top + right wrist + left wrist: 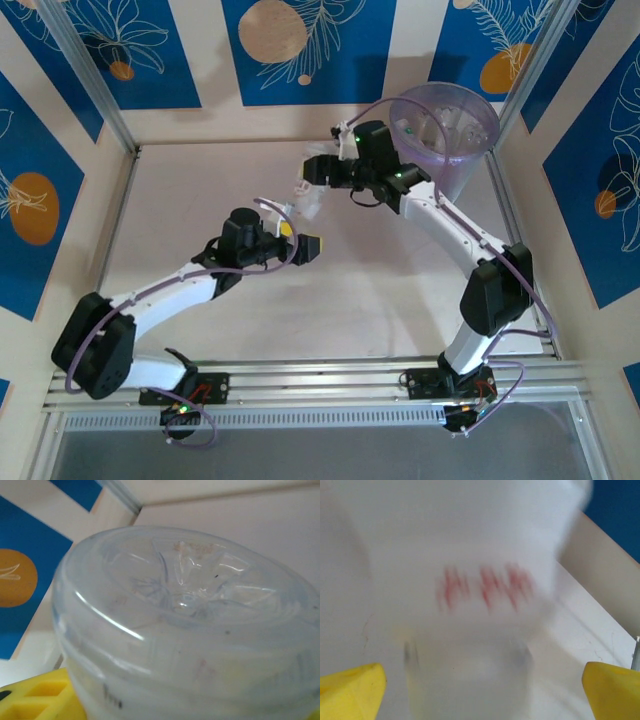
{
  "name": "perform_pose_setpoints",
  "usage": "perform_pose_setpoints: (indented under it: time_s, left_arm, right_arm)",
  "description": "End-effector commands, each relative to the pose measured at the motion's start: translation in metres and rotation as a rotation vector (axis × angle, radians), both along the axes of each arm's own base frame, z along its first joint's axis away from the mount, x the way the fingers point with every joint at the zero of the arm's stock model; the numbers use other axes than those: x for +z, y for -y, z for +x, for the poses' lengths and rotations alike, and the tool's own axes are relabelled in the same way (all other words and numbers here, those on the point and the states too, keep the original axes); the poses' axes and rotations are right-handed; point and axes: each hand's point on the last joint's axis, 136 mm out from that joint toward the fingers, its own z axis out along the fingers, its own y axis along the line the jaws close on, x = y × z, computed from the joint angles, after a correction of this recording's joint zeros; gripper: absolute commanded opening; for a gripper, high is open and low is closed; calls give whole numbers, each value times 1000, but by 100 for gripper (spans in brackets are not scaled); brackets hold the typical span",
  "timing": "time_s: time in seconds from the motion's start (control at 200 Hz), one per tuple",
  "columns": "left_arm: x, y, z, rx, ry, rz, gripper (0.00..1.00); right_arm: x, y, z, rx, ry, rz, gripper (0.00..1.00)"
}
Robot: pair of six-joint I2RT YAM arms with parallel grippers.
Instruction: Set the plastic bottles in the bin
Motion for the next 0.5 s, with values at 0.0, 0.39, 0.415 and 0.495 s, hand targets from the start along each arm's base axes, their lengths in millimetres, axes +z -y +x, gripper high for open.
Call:
perform_pose_setpoints:
  time_s: [0.0, 0.39, 0.415, 0.495]
  left_arm:
    - [14, -6, -13, -10, 24, 0, 100]
    - [25, -31, -32, 37, 16, 47, 100]
    - [22, -32, -32, 42, 8, 50, 100]
    - [16, -33, -31, 55, -12, 64, 100]
  right_arm:
    - [65, 32, 9, -80, 285, -83, 44]
    - [188, 128, 23, -393, 810, -338, 39]
    - [194, 135, 24, -417, 826, -340, 39]
    - [207, 164, 29, -502, 843, -342, 40]
